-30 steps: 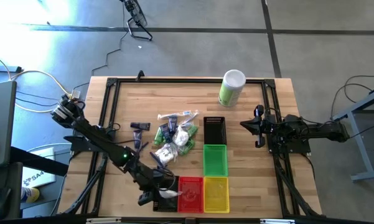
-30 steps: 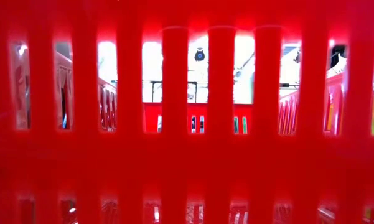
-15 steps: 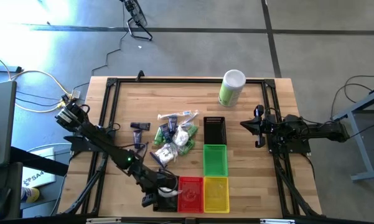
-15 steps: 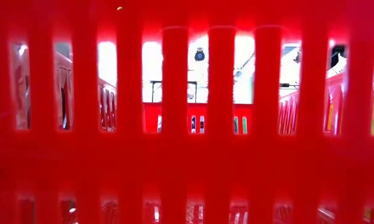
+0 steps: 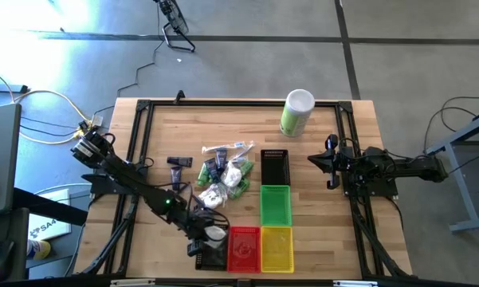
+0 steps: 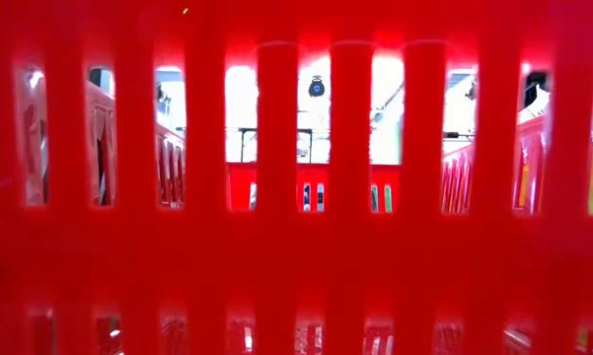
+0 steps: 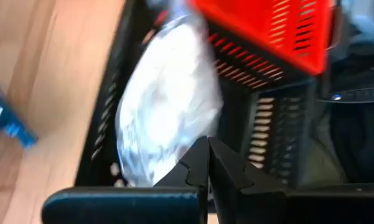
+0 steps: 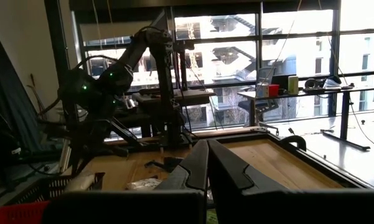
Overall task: Pick & Place Travel size toiletries
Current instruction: Put the blue shave cream into the red bin
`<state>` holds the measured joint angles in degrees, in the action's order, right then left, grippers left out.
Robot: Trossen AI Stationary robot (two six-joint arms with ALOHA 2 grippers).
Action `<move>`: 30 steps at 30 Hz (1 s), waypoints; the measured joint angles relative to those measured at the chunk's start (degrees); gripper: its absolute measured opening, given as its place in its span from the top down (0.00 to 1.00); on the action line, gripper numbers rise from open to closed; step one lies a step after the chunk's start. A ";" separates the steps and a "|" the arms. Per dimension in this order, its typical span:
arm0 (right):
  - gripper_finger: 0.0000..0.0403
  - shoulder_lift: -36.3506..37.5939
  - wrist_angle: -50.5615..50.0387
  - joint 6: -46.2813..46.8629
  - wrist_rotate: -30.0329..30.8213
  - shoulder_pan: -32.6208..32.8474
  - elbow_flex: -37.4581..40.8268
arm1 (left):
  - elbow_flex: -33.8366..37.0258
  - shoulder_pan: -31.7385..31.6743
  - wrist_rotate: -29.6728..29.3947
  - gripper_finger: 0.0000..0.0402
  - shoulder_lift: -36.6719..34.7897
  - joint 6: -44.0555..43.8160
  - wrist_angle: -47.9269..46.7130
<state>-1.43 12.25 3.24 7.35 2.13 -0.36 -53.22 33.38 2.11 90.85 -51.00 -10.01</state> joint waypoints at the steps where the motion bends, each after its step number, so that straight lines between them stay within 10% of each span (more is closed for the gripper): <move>1: 1.00 -0.02 0.00 0.00 -0.01 -0.02 0.00 | -0.81 0.00 -0.02 1.00 0.00 1.03 0.08; 18: 1.00 -0.02 0.00 -0.02 -0.02 0.00 0.02 | -18.35 -0.03 -5.78 1.00 0.00 18.22 -19.46; 30: 1.00 -0.02 0.00 -0.02 -0.02 0.00 0.01 | -19.29 -0.06 -41.15 1.00 0.00 17.48 -19.41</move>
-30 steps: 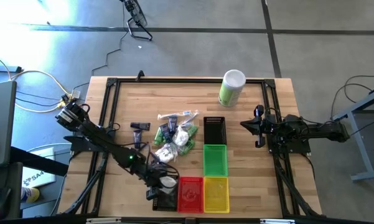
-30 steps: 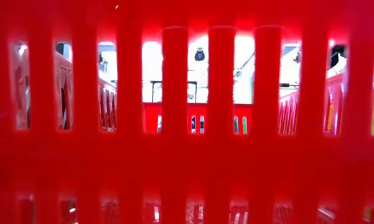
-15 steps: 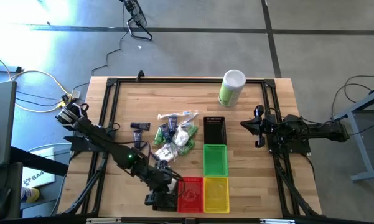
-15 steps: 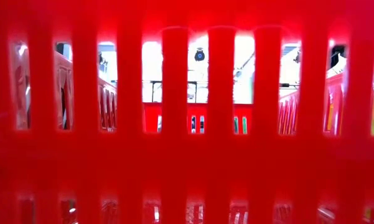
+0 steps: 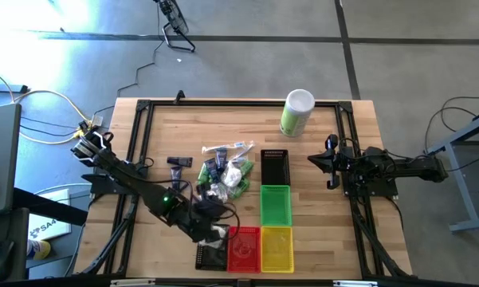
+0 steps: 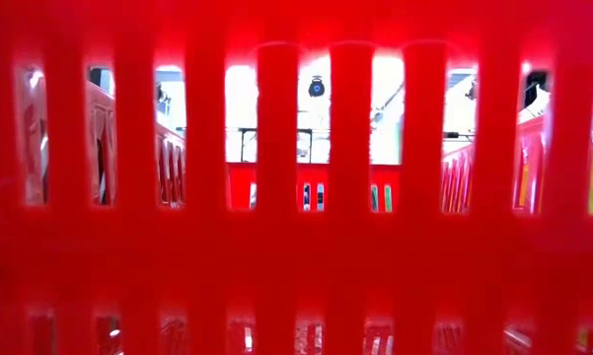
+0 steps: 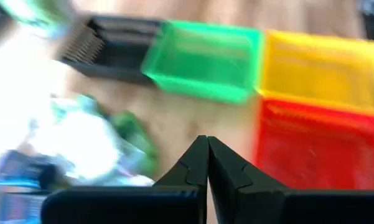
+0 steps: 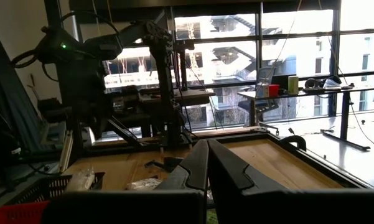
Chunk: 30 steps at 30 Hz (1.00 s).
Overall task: Pick & Place Travel size toiletries
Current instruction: Put the blue shave cream into the red bin
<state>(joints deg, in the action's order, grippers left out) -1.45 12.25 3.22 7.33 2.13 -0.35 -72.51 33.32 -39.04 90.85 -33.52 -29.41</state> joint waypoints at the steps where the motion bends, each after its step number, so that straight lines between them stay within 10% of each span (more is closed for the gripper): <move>1: 1.00 0.00 0.00 0.00 0.00 0.00 -0.01 | 0.00 0.00 -1.61 1.00 0.00 -0.15 0.15; 30: 1.00 0.02 0.24 0.13 -0.25 0.00 -0.01 | 0.04 -9.57 2.33 1.00 6.58 6.75 1.53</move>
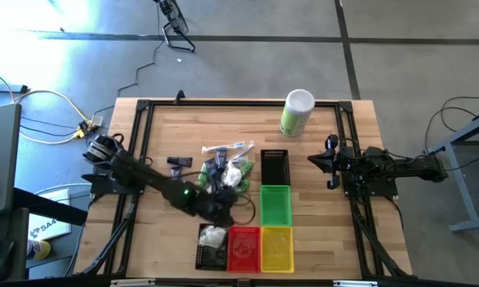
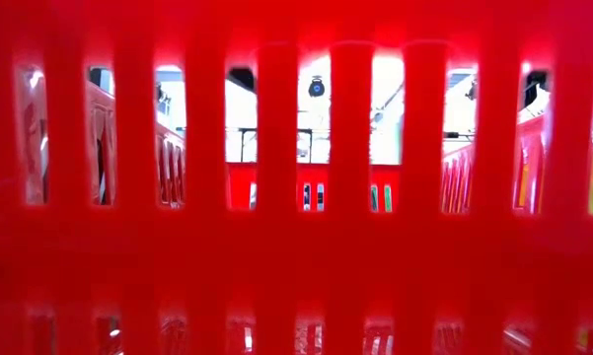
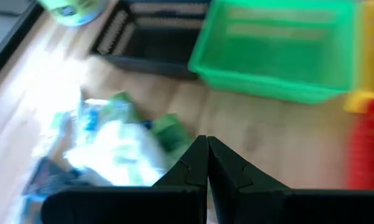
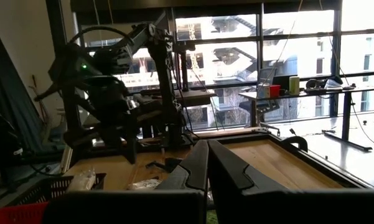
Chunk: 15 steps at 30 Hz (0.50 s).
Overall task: Pick & Place Travel size toiletries
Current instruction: Put the blue shave cream into the red bin
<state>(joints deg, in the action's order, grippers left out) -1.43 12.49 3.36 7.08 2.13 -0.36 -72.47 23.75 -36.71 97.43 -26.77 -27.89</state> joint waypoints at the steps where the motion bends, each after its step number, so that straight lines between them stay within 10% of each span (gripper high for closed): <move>1: 1.00 0.00 0.00 0.01 -0.14 0.00 0.02 | 0.00 -0.73 0.28 1.00 0.00 -0.02 -0.49; 15: 1.00 0.00 0.14 -0.04 -1.56 0.00 0.02 | 0.04 -4.79 3.64 1.00 -2.89 1.51 -5.15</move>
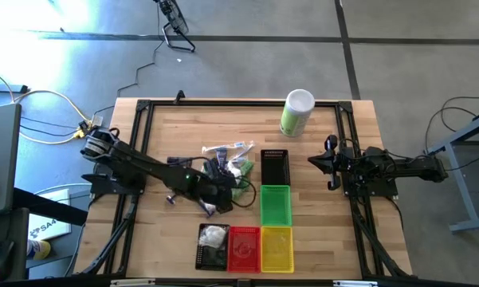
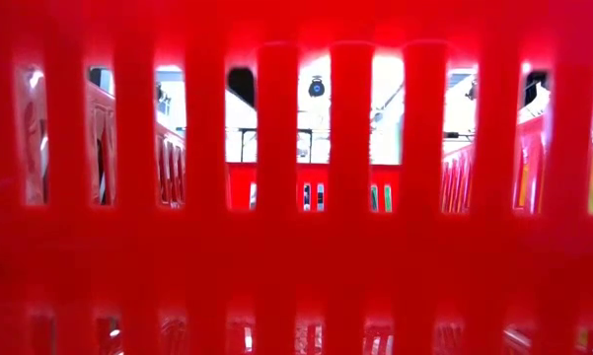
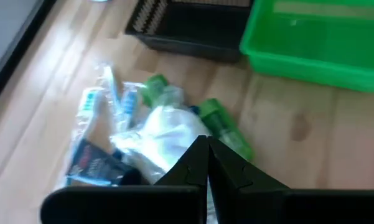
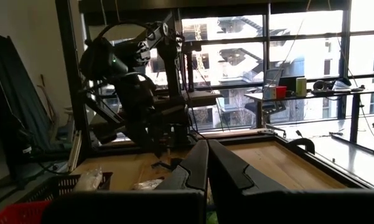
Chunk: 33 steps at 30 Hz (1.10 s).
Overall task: Pick & Place Travel size toiletries
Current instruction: Put the blue shave cream into the red bin
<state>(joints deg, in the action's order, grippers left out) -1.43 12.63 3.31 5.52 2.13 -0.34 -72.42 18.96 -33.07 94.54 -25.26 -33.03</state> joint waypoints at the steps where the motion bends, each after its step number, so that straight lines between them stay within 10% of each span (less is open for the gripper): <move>1: 1.00 -0.02 -0.02 0.00 0.00 0.00 -0.01 | 0.01 0.47 0.93 1.00 0.00 0.02 1.45; 14: 1.00 0.00 0.04 -0.07 0.04 0.00 -0.01 | 15.49 -0.34 16.57 1.00 0.37 11.95 45.89; 33: 1.00 -0.02 0.04 -0.09 0.09 0.00 -0.02 | 21.14 -1.70 8.95 1.00 -7.77 -5.21 37.12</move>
<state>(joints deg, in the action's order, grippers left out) -1.45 12.67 3.22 5.61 2.13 -0.36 -51.29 17.26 -24.12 86.77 -30.46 4.08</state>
